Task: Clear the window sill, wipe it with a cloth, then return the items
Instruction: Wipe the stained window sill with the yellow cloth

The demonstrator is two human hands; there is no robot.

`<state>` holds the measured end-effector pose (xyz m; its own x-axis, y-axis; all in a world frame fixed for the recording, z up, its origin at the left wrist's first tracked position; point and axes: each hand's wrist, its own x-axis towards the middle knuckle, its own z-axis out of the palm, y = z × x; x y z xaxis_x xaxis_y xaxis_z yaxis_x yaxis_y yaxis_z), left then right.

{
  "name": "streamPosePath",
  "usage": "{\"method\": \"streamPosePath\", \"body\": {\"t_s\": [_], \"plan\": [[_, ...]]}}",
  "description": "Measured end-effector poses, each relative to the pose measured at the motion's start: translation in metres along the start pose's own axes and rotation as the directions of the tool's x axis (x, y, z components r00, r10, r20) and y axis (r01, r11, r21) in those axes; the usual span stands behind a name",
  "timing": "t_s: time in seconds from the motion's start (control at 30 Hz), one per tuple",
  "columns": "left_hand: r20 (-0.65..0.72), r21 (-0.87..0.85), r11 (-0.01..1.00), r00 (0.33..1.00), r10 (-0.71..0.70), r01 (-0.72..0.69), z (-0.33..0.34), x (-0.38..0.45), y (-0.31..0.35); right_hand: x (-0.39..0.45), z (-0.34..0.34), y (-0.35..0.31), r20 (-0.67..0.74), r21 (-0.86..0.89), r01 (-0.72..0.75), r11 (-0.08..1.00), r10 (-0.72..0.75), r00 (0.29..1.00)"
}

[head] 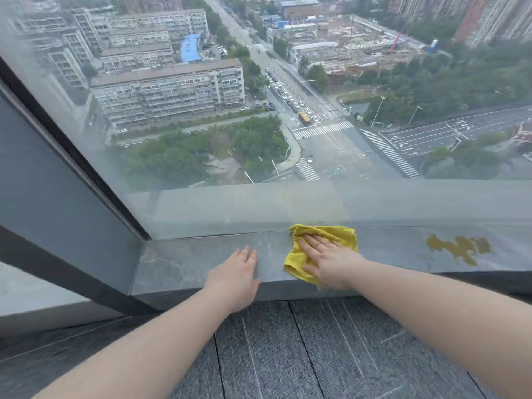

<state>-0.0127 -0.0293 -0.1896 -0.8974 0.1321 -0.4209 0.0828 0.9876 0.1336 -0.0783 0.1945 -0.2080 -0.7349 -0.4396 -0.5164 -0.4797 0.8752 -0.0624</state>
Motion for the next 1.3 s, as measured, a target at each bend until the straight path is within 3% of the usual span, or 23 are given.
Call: {"method": "streamPosePath", "body": {"t_s": [0.13,0.3,0.67,0.8,1.0,1.13,1.3], "plan": [[0.039,0.061,0.994,0.995,0.089,-0.091,0.007,0.029,0.028,-0.016,0.008,0.037,-0.021,0.001,-0.041,0.999,0.041,0.999],[0.070,0.101,0.989,0.993,0.100,-0.106,0.022,0.038,0.034,-0.032,0.018,0.069,-0.029,0.021,-0.080,0.997,0.080,0.996],[0.038,0.132,0.984,0.992,0.117,-0.121,0.024,0.043,0.026,0.001,0.017,-0.002,-0.083,0.099,0.035,0.994,-0.027,0.996],[0.025,0.143,0.982,0.993,0.117,-0.119,0.023,0.041,0.032,-0.009,0.016,0.026,-0.085,0.099,0.041,0.994,-0.033,0.996],[0.048,0.144,0.981,0.991,0.125,-0.130,0.019,0.041,0.032,-0.039,0.023,0.083,-0.059,0.104,-0.115,0.988,0.122,0.991],[0.054,0.168,0.977,0.991,0.124,-0.132,0.018,0.039,0.033,-0.037,0.027,0.084,-0.063,0.116,-0.155,0.981,0.164,0.985],[0.051,0.188,0.974,0.991,0.120,-0.127,0.017,0.039,0.034,-0.019,0.022,0.041,-0.092,0.098,-0.019,0.995,0.028,0.995]]}}
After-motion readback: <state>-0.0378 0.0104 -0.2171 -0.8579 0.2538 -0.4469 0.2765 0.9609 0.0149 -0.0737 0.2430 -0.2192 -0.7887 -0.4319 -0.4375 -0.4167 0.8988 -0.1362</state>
